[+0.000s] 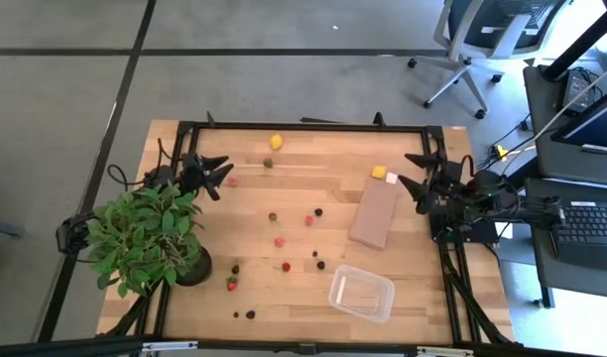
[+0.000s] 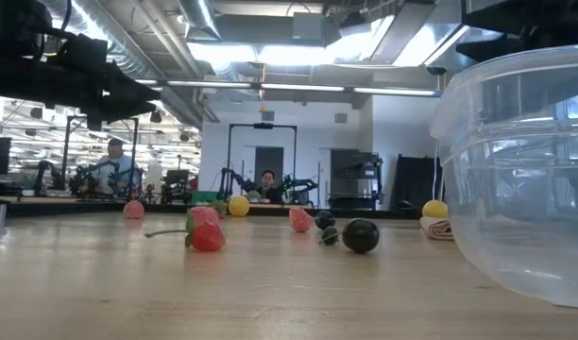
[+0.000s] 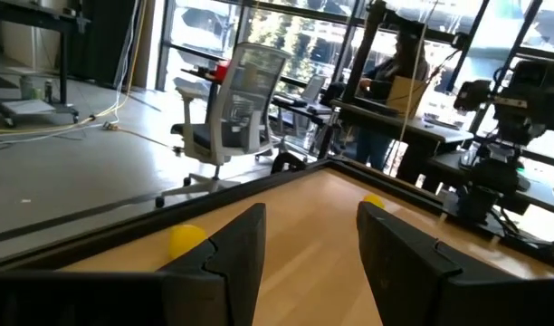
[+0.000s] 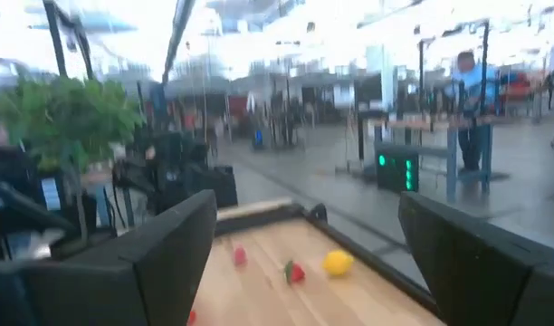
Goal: Pick and placing Produce into tupperware
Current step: Put the lemon into the transparent container
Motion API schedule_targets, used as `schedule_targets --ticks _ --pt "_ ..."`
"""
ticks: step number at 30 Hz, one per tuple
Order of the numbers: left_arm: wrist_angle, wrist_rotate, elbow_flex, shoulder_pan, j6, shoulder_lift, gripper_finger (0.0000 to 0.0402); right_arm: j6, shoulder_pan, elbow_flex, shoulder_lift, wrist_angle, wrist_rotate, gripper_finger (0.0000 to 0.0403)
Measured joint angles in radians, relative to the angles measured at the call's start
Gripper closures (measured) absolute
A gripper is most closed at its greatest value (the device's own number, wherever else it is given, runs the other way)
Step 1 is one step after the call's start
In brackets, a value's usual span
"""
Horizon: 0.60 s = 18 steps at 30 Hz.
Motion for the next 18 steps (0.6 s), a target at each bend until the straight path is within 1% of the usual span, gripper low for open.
schedule_targets --ticks 3,6,8,10,12,13,15,16,18 --pt "0.004 0.000 0.000 0.000 0.000 0.000 0.0237 0.001 0.000 0.134 0.127 -0.125 0.000 0.0056" --pt "0.005 0.001 0.000 0.000 0.000 0.000 0.0237 0.038 0.000 0.302 0.295 -0.298 0.020 0.0056" --pt "0.005 0.002 0.000 0.000 -0.001 0.000 0.0237 0.144 -0.014 0.439 0.423 -0.474 0.078 0.0056" --pt "0.005 0.003 0.000 0.000 -0.003 0.000 0.0237 0.305 -0.051 0.588 0.560 -0.687 0.132 0.0056" --pt "0.005 0.003 0.000 0.000 -0.002 0.000 0.0237 0.433 -0.101 0.733 0.687 -0.915 0.141 0.0056" --pt "0.005 0.003 0.000 0.000 -0.003 0.000 0.0237 0.463 -0.124 0.798 0.751 -1.010 0.138 0.0056" --pt "0.005 0.003 0.000 0.000 -0.003 0.000 0.0237 0.459 -0.164 0.907 0.864 -1.151 0.120 0.0056" --pt "0.005 0.003 0.000 0.000 -0.002 0.000 0.0237 0.431 -0.184 0.951 0.918 -1.202 0.117 0.0056" --pt "0.005 0.003 0.000 0.000 -0.004 0.000 0.0237 0.318 -0.216 1.023 1.006 -1.254 0.115 0.0056"
